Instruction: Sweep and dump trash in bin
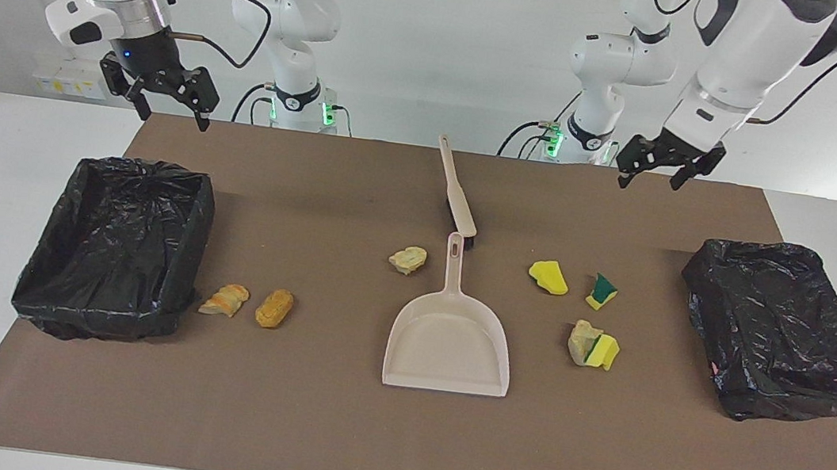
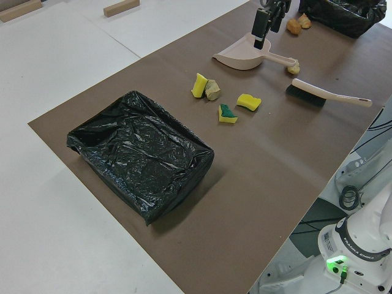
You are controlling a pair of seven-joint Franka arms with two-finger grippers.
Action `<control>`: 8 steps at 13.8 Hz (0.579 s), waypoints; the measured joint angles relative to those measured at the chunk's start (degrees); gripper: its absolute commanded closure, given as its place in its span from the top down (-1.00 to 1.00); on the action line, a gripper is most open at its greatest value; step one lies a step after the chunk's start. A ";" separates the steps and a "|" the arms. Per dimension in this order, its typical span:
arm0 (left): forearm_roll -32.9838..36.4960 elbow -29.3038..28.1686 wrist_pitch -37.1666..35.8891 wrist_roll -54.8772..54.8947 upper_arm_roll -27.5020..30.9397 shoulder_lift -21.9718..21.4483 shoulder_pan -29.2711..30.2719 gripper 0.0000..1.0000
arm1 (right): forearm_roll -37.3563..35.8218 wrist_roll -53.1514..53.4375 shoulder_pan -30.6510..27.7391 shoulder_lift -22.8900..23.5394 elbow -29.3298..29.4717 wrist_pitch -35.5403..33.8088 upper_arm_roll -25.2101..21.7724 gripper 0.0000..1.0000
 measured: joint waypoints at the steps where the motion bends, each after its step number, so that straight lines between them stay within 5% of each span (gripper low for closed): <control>1: -0.01 -2.74 2.52 -4.20 -0.13 -0.07 -2.57 1.00 | 0.00 0.00 0.00 0.00 -0.01 0.00 0.00 1.00; 8: -3.24 -15.47 8.69 -20.09 -0.25 -5.60 -18.31 1.00 | 0.05 0.00 0.03 -0.02 -0.07 -1.14 1.13 1.00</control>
